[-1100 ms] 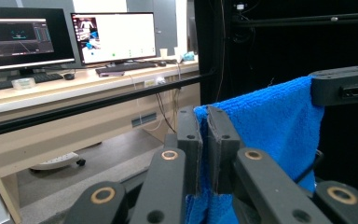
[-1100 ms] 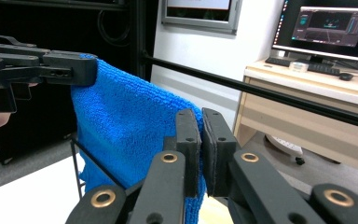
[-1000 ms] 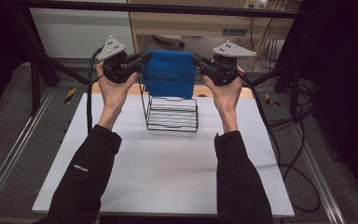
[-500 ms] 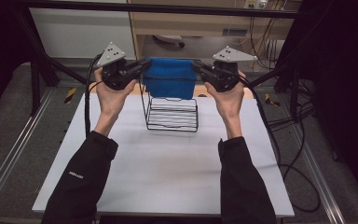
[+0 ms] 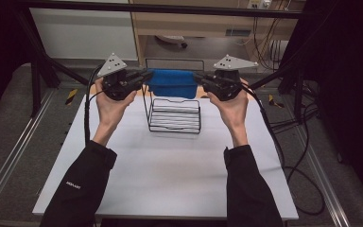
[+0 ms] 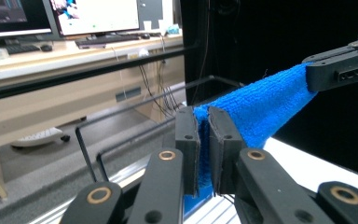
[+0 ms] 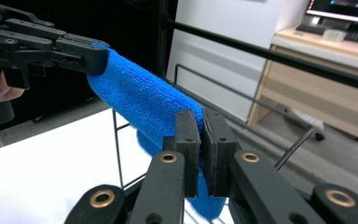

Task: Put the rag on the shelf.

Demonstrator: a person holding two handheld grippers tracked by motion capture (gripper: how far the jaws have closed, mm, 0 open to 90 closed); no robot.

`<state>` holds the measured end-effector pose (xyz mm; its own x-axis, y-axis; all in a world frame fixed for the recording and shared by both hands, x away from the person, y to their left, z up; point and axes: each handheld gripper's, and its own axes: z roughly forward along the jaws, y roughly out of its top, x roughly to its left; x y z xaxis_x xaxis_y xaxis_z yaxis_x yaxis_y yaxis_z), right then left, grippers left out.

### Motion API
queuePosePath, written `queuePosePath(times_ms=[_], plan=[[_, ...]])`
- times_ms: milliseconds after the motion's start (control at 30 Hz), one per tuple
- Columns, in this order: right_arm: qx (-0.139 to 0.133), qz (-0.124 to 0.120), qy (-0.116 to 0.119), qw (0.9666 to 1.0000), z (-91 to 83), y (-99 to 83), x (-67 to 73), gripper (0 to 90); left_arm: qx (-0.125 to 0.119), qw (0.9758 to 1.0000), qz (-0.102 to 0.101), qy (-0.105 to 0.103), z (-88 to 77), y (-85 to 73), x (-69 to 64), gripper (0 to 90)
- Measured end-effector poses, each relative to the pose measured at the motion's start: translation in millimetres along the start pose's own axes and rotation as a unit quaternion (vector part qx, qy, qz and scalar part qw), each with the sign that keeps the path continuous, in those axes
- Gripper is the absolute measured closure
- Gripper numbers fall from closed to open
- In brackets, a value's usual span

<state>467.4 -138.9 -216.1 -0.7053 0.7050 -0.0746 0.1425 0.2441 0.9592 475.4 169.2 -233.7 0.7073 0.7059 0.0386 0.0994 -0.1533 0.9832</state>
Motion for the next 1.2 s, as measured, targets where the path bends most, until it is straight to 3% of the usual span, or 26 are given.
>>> queuePosePath(times_ms=[300, 533, 733, 867, 1000, 1200], plan=[[0.018, 0.006, 0.014, 0.9997, 0.9, -12.8, 0.7, 86.0, 0.046, 0.9989, 0.001, -0.004, 0.3, -9.6, -4.9, 82.2], [0.022, 0.002, 0.017, 0.9996, 2.4, -18.4, 2.0, 85.9, 0.089, 0.9960, -0.007, -0.005, -1.1, -7.2, -3.1, 78.4], [0.024, 0.000, 0.021, 0.9995, 3.4, -22.6, 2.3, 85.9, 0.076, 0.9968, -0.025, -0.005, -13.5, 10.8, 2.6, 71.2], [0.026, -0.005, 0.024, 0.9994, 4.3, -25.6, 2.9, 85.6, 0.074, 0.9964, -0.039, -0.014, -14.5, 19.3, 3.4, 71.4], [0.027, -0.011, 0.026, 0.9992, 4.7, -29.3, 3.1, 85.2, 0.101, 0.9934, -0.047, -0.027, -6.2, 17.7, 3.0, 77.1], [0.029, -0.020, 0.028, 0.9990, 6.7, -33.4, 3.3, 83.7, 0.154, 0.9867, -0.030, -0.042, 5.6, 2.5, -2.2, 88.6]])
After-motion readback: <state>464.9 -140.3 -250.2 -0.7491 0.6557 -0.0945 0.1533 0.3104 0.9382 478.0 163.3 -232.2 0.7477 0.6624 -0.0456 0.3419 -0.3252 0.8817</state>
